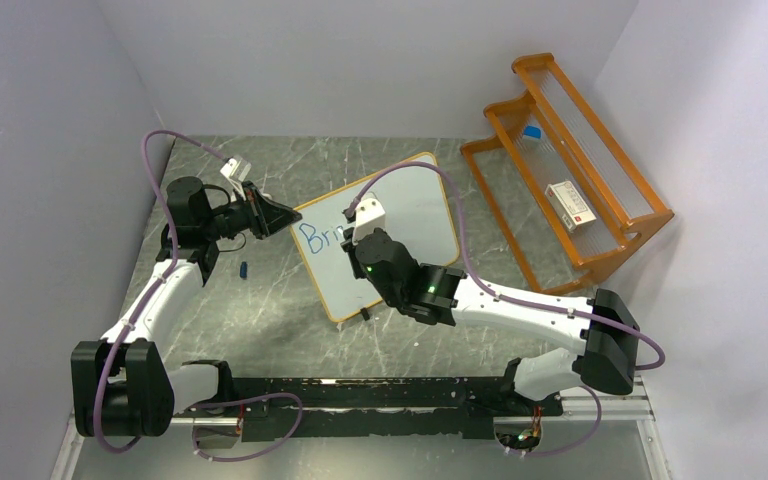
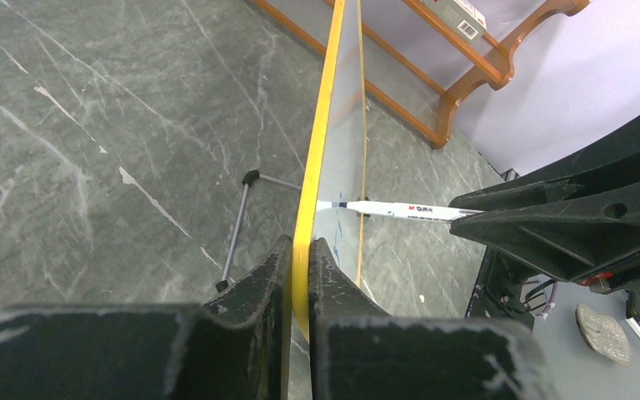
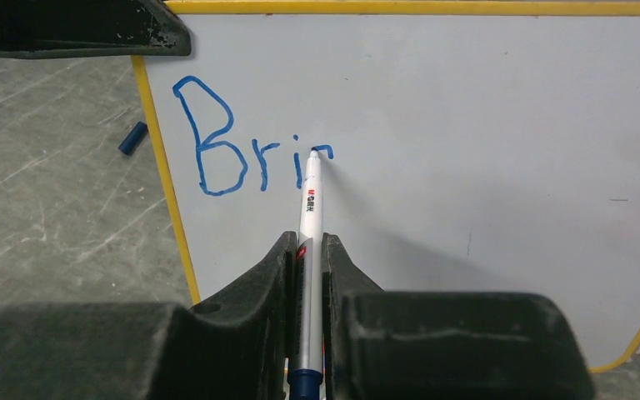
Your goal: Write a sentence on the whiteboard
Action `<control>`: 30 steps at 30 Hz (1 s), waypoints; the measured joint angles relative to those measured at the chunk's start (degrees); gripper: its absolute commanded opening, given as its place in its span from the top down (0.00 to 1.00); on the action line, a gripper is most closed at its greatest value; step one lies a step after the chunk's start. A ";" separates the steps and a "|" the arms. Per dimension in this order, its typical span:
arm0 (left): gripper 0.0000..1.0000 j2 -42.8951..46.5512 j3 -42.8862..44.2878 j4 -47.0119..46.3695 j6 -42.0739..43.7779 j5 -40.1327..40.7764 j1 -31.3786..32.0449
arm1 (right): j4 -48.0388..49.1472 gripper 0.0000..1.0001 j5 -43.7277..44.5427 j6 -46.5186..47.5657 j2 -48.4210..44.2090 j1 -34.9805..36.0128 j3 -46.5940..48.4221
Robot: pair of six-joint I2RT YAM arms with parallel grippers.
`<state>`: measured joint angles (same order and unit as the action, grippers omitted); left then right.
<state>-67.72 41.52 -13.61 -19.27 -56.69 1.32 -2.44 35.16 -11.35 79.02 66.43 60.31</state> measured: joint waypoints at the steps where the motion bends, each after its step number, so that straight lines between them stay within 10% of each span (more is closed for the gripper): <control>1: 0.95 0.00 0.00 0.00 0.00 0.00 0.00 | -0.02 1.00 -0.02 0.00 0.00 0.00 0.00; 30: 0.95 -0.11 0.02 0.04 0.02 0.07 0.00 | -2.91 1.00 -0.92 -1.27 -0.15 0.00 -0.02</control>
<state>-67.83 41.54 -13.56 -19.25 -56.62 1.32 -5.34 34.24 -12.62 78.87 66.43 60.29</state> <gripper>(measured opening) 0.113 0.155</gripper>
